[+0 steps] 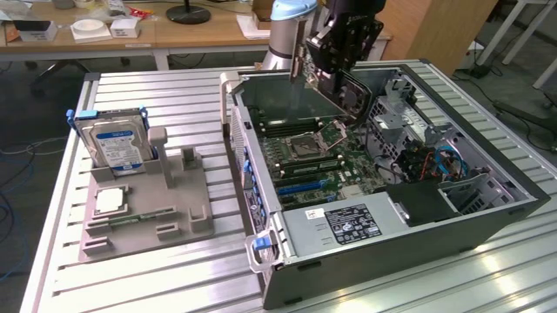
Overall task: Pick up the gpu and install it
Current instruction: 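Insert the gpu into the slot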
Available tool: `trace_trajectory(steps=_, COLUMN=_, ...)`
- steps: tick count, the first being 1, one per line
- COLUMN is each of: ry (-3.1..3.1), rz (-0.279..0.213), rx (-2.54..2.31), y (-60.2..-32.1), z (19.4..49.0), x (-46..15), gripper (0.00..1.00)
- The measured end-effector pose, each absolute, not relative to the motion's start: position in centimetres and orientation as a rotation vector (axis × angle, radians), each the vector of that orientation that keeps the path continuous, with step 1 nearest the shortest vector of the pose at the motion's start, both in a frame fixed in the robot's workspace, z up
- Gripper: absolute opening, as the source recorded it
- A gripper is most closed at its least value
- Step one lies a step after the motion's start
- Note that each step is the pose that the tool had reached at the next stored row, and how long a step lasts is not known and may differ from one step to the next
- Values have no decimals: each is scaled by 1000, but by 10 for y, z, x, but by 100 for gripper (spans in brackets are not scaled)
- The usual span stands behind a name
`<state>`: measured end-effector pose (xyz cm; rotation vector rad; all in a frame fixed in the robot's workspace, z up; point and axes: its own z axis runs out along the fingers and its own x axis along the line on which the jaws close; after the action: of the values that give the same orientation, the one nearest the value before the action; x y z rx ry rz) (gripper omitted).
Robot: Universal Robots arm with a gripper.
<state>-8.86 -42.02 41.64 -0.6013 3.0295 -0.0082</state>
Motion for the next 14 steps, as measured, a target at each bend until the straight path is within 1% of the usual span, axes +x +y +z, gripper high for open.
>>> trace_trajectory(steps=14, ry=2960, rz=0, rx=-881, y=-420, z=416, x=-89, gripper=27)
